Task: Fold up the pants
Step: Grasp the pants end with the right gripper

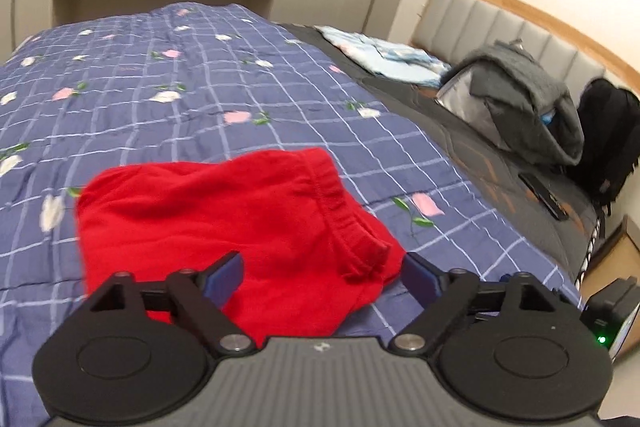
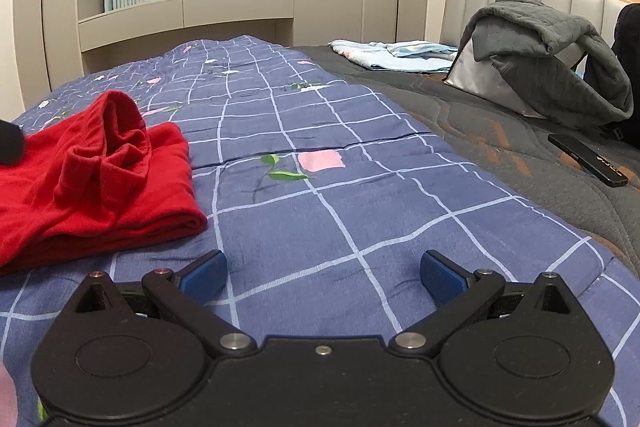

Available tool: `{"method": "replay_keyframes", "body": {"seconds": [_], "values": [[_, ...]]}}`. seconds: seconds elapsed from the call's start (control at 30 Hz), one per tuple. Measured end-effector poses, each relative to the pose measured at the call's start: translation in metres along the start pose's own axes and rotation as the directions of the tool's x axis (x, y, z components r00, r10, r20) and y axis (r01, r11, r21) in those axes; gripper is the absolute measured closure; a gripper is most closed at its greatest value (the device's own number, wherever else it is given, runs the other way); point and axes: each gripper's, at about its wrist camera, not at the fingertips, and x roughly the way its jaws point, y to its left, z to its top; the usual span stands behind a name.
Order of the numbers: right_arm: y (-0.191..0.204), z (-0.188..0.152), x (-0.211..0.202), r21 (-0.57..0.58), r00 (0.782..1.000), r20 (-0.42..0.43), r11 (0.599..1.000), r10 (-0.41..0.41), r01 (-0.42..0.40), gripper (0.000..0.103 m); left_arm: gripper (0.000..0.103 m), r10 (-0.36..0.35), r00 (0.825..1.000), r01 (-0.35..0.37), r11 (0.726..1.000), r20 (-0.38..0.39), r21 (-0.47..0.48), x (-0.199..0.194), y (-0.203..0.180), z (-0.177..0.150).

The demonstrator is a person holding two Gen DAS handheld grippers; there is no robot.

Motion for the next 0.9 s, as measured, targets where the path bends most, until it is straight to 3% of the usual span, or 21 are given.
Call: {"method": "replay_keyframes", "body": {"seconds": [0.2, 0.4, 0.53, 0.63, 0.73, 0.9], "values": [[0.000, -0.001, -0.001, -0.002, 1.000, 0.003, 1.000, 0.001, -0.001, 0.000, 0.001, 0.155, 0.986, -0.150, 0.986, 0.062, -0.076, -0.030, 0.028, 0.000], [0.000, 0.001, -0.001, -0.001, 1.000, -0.008, 1.000, 0.011, -0.011, 0.000, 0.001, 0.295, 0.955, -0.285, 0.939, 0.028, -0.191, -0.043, 0.072, -0.006], [0.004, 0.009, -0.004, -0.009, 0.999, -0.030, 1.000, 0.012, -0.012, 0.000, 0.001, 0.334, 0.943, -0.325, 0.907, -0.014, -0.268, -0.044, 0.101, -0.014], [0.005, 0.021, -0.019, 0.061, 0.996, 0.025, 0.995, 0.082, -0.083, 0.000, 0.001, 0.333, 0.942, -0.331, 0.890, -0.048, -0.313, -0.041, 0.116, -0.019], [0.014, 0.037, -0.027, 0.084, 0.970, 0.080, 0.968, 0.229, -0.236, 0.000, 0.001, 0.320, 0.945, -0.325, 0.889, -0.072, -0.321, -0.036, 0.122, -0.023], [0.035, 0.059, -0.008, 0.098, 0.882, 0.058, 0.876, 0.468, -0.471, 0.001, 0.001, 0.306, 0.948, -0.319, 0.897, -0.090, -0.308, -0.029, 0.122, -0.028]]}}
